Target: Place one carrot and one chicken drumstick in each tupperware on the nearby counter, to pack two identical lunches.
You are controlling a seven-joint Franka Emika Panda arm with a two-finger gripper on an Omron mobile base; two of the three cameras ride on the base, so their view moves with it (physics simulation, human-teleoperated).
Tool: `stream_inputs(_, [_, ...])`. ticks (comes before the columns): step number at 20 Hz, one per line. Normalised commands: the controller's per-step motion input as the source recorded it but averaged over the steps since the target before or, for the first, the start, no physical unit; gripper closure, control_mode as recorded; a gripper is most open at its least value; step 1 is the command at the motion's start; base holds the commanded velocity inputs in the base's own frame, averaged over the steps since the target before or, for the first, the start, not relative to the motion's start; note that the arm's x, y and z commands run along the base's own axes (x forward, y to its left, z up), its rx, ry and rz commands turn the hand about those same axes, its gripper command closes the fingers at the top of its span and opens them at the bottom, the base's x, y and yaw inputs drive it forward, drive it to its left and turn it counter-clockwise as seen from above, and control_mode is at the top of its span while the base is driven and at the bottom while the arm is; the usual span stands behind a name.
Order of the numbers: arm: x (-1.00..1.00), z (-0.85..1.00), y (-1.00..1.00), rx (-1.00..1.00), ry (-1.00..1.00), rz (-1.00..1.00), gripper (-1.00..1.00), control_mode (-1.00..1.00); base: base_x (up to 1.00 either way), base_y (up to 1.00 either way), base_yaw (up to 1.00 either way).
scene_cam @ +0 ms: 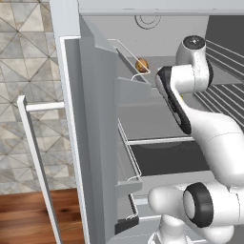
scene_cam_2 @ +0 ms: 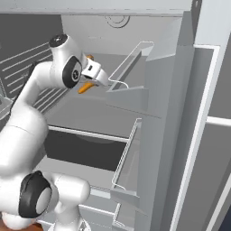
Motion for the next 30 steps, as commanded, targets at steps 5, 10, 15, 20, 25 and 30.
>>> stream_inputs(5, [-1.0,0.0,0.02,0.0,-0.02,0.04,1.0,-1.0,0.0,0.0,0.0])
stream_inputs(10, [-1.0,0.0,0.16,0.0,-0.08,0.15,1.0,-1.0,0.0,0.0,0.0])
stream_inputs(15, [-1.0,-0.03,0.4,0.0,-0.09,0.32,1.0,-1.0,0.0,0.0,0.0])
stream_inputs(20, [-1.0,-0.1,0.61,-0.06,-0.08,0.29,1.0,-1.0,0.0,0.0,0.0])
stream_inputs(25, [0.0,0.0,0.0,0.0,0.0,0.0,1.0,1.0,-1.0,0.51,0.13])
stream_inputs(30, [0.0,0.0,0.0,0.0,0.0,0.0,1.0,1.0,-1.0,0.32,0.04])
